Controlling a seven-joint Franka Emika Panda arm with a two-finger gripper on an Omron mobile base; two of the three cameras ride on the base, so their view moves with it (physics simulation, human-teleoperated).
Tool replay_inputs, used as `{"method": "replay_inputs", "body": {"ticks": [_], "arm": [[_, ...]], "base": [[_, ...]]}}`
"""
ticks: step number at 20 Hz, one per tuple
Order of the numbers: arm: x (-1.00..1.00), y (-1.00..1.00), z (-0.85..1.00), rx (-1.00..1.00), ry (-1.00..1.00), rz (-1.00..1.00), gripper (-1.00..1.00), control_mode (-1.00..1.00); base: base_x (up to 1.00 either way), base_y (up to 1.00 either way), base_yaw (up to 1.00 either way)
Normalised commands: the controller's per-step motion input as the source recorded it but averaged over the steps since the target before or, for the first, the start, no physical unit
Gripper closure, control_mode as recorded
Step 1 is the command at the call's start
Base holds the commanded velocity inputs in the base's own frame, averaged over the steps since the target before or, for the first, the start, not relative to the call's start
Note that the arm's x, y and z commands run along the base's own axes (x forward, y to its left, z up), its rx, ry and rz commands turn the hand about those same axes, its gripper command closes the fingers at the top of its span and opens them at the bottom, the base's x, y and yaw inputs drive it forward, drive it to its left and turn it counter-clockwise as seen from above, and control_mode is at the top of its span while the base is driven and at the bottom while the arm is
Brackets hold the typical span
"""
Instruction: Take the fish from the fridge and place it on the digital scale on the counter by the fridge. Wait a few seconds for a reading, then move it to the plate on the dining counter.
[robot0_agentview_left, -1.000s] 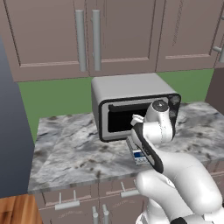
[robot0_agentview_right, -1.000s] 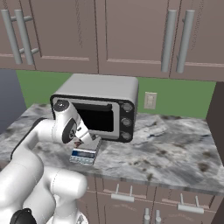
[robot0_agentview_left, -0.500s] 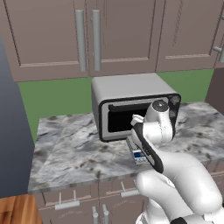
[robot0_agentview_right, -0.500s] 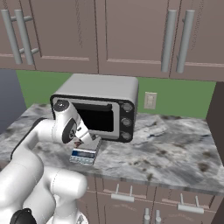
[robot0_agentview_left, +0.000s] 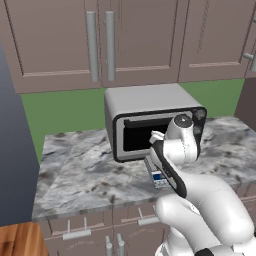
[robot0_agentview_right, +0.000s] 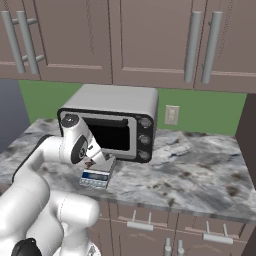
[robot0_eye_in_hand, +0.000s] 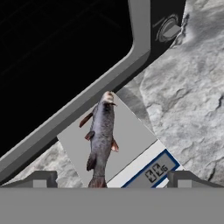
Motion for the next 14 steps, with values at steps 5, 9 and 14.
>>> {"method": "replay_inputs", "body": {"ticks": [5,9,14], "arm": [[0.0,0.0,0.0,0.0,0.0,0.0,-1.0,-1.0],[0.0,0.0,0.0,0.0,0.0,0.0,-1.0,-1.0],[0.0,0.0,0.0,0.0,0.0,0.0,-1.0,-1.0]], "base": [[0.0,0.0,0.0],[0.0,0.0,0.0],[0.0,0.0,0.0]]}}
